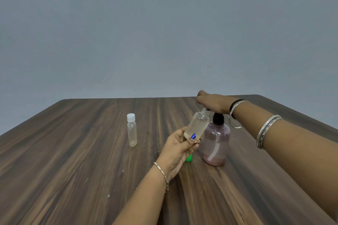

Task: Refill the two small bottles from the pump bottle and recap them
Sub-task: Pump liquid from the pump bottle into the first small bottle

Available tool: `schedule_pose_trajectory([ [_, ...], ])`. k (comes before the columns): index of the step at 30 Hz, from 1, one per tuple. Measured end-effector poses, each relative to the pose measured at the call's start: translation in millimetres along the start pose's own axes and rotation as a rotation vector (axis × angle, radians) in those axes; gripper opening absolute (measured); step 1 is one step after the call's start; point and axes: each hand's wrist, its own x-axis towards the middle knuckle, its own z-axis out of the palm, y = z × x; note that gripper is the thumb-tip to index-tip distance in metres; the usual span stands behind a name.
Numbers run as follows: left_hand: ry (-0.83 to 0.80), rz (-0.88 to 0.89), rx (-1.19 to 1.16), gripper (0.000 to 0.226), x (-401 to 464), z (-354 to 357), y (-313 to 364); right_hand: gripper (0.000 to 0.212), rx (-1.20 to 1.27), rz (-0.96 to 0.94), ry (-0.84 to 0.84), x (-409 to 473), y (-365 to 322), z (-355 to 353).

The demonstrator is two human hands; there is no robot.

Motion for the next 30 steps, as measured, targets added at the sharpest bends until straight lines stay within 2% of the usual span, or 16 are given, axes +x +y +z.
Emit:
schedule_pose_trajectory([
  [14,-0.005,-0.004,0.013,0.032,1.1,0.6,0.5,0.021,0.054,-0.004,-0.044,3.4,4.9,-3.1],
  [18,-0.006,0.001,0.021,0.032,1.3,0.4,-1.6,0.029,0.060,0.013,-0.048,0.7,6.8,1.2],
  [23,-0.005,0.008,0.017,0.035,1.4,0.1,-1.5,0.020,0.067,-0.016,-0.024,-0.6,3.2,-0.4],
  [30,-0.008,-0.005,0.002,0.036,2.0,0.1,-0.5,0.020,0.055,0.005,-0.018,-3.0,-0.6,-3.7],
])
